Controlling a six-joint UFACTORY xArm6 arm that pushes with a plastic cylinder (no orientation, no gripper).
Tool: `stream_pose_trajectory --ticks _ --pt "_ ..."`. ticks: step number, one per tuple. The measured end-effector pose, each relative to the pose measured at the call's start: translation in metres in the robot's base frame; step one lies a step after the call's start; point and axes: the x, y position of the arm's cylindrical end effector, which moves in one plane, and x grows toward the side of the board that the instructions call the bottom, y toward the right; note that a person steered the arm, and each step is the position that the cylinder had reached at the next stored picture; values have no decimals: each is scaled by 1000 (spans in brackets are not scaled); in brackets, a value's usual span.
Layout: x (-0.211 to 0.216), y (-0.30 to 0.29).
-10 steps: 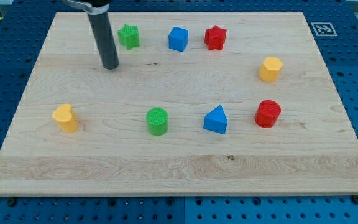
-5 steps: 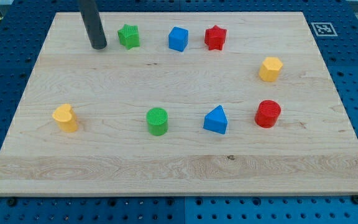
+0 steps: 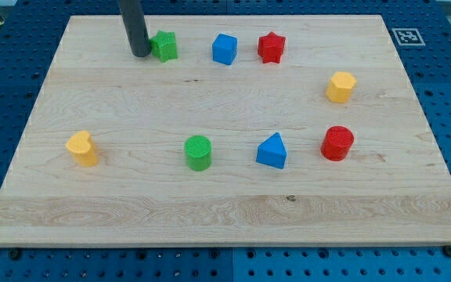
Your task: Slide the green star towards the blue cube
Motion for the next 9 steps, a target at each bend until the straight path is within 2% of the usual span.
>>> stream_pose_trajectory --ticks 9 --pt "0 44"
